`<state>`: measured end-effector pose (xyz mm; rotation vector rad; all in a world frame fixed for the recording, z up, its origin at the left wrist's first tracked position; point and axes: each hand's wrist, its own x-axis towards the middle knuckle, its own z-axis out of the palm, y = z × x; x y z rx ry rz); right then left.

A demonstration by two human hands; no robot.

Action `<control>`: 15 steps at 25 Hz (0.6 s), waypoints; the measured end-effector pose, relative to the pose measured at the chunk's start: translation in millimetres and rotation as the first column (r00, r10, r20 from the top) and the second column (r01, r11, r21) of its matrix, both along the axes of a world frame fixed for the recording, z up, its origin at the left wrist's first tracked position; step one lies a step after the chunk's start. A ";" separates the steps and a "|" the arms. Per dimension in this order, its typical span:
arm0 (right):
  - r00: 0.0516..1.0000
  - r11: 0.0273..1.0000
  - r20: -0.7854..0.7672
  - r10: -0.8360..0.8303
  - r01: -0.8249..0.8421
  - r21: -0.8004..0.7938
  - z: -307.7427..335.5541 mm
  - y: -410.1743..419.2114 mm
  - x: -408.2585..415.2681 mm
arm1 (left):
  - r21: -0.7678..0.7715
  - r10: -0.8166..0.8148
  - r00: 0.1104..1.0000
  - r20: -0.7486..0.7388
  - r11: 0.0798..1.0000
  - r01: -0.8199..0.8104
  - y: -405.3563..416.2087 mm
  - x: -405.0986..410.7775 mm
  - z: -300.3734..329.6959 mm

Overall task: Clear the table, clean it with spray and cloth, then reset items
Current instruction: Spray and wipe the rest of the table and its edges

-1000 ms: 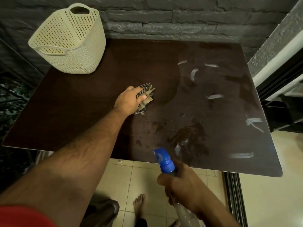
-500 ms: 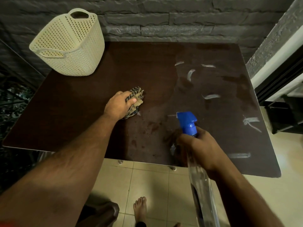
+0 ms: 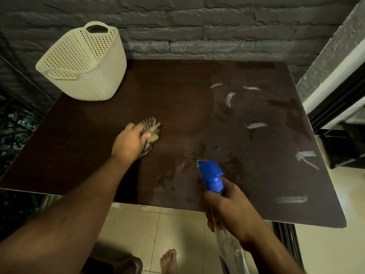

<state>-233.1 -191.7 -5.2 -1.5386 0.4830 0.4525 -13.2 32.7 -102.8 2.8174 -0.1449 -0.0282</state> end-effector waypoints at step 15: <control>0.995 0.995 0.005 -0.099 0.099 0.005 1.3 -17.2 -1.9 | 0.000 -0.376 0.926 0.016 0.927 0.376 -108.1 -39.8 6.9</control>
